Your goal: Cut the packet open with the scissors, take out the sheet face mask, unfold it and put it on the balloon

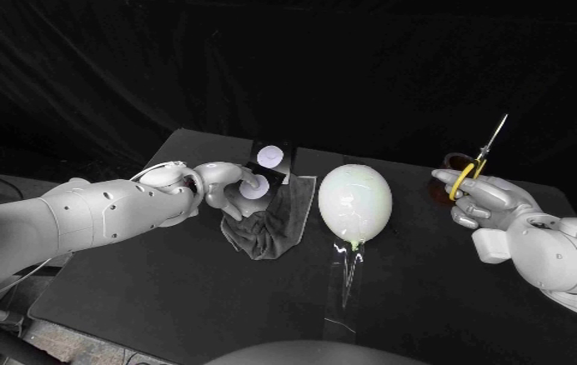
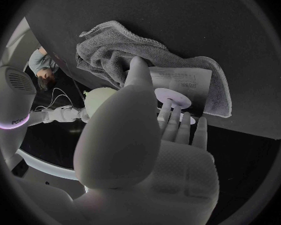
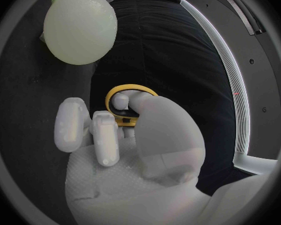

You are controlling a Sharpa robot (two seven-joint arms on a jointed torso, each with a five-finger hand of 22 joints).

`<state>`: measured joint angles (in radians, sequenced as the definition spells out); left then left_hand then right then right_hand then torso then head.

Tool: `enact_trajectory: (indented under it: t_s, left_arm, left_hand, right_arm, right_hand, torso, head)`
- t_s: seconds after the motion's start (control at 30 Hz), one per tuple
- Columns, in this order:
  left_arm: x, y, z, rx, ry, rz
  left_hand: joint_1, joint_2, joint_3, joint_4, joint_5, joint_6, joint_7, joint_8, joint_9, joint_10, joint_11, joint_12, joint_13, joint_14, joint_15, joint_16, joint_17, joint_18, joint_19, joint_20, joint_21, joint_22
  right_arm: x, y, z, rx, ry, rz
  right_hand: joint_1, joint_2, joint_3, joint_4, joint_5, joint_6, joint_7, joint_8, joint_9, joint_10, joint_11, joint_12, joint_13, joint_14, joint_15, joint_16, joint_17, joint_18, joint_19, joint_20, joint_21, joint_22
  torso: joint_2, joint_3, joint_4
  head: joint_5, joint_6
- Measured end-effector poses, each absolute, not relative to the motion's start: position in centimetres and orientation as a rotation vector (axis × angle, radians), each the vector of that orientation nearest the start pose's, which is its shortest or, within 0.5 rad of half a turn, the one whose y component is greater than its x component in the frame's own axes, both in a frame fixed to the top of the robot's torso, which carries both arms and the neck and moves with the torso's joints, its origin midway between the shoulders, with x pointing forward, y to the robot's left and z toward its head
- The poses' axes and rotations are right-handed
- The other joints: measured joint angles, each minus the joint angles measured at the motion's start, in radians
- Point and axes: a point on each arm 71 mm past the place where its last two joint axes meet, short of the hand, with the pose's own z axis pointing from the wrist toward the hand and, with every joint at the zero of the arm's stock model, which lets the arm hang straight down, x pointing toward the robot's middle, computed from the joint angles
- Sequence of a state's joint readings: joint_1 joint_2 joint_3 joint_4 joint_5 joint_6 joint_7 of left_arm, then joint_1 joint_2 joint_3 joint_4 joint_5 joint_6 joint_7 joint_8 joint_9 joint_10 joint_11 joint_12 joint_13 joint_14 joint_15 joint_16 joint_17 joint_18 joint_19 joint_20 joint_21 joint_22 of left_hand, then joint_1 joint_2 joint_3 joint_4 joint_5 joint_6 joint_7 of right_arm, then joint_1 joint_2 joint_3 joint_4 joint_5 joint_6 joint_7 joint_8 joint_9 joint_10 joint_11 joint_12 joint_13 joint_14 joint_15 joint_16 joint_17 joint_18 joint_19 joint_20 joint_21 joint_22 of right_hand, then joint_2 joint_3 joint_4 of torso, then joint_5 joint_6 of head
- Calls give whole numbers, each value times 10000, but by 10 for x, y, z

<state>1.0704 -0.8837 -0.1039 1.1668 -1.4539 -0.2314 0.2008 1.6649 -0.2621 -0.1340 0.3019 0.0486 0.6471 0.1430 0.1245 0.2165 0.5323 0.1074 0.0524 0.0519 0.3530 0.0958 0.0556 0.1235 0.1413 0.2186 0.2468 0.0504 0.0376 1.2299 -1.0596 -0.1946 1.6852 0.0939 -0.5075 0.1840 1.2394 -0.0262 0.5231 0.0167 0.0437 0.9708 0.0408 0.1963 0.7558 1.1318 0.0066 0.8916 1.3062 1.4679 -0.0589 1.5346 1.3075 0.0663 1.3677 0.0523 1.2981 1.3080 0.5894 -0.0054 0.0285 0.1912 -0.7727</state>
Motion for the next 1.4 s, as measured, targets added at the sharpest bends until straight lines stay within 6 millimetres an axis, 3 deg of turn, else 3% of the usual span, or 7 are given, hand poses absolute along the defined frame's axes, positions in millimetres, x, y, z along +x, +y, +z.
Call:
enact_trajectory:
  t_s: [0.23,0.43,0.53,0.57,0.9,1.2,1.4]
  left_arm:
    - [488,322,-290,1995,19066,-5202]
    - [490,322,-289,1990,19052,-5224]
    - [491,322,-289,1975,19014,-5216]
    - [491,322,-289,1972,19001,-5208]
    - [493,324,-287,1926,18864,-5116]
    - [493,324,-287,1915,18783,-5088]
    - [491,326,-288,1917,18716,-5097]
  left_hand:
    - [-80,685,606,84,-49,769,141,282,213,1106,159,98,36,999,133,274,272,301,344,54,143,62]
    - [-214,826,1000,-38,-24,1229,216,440,381,2022,216,191,37,1967,204,515,466,304,739,53,329,129]
    - [409,1705,1237,-167,96,1354,233,521,416,2415,240,205,39,2427,237,652,588,304,915,22,386,154]
    - [449,1743,1238,-166,85,1357,235,537,424,2476,250,211,60,2530,242,683,604,305,944,17,406,155]
    - [726,1914,1401,-277,31,1759,151,733,446,3412,255,337,207,3792,273,983,745,301,1744,-23,695,256]
    - [917,1999,1498,-315,31,2113,85,841,476,3677,188,316,126,4039,271,1035,745,296,2064,-54,794,269]
    - [580,1530,1183,-110,37,2052,134,826,428,3538,260,129,117,3663,330,891,870,290,1625,-40,663,171]
  right_arm:
    - [436,-282,-226,14519,15615,10996]
    - [435,-283,-226,14521,15618,10990]
    - [435,-282,-226,14519,15625,10995]
    - [435,-282,-227,14519,15627,10996]
    - [435,-282,-227,14514,15647,11006]
    - [434,-281,-227,14498,15664,11009]
    - [434,-281,-227,14479,15671,11011]
  right_hand:
    - [0,0,0,0,1,0,1,6,0,0,0,8,-586,2,2,0,7,-44,0,0,0,1]
    - [-56,56,0,0,48,0,2,6,0,2,-1,25,-698,3,3,-1,6,-55,0,0,0,0]
    - [-67,67,0,0,48,0,3,6,0,9,-9,47,-698,4,4,-5,6,-56,0,0,-1,-2]
    - [-67,67,0,0,48,0,3,5,0,9,-9,47,-698,4,4,-6,6,-55,0,0,-1,-3]
    - [-67,67,9,9,47,18,25,-6,-23,10,-10,48,-698,6,6,-22,-3,-57,4,-4,-1,-6]
    - [-67,67,26,27,47,28,36,-36,-27,10,-10,49,-698,7,7,14,-1,-59,27,-27,32,0]
    - [-67,67,26,27,46,28,37,-54,-22,10,-10,50,-698,8,8,13,7,-61,26,-27,32,1]
  torso:
    - [-1,-1,-4]
    - [-1,-5,-4]
    - [-3,-4,-3]
    - [-4,-3,-1]
    - [-8,-1,2]
    - [-8,1,4]
    - [-8,2,1]
  head:
    - [11,-38]
    - [3,-42]
    - [12,-43]
    - [12,-43]
    - [22,-75]
    - [40,-91]
    - [57,-94]
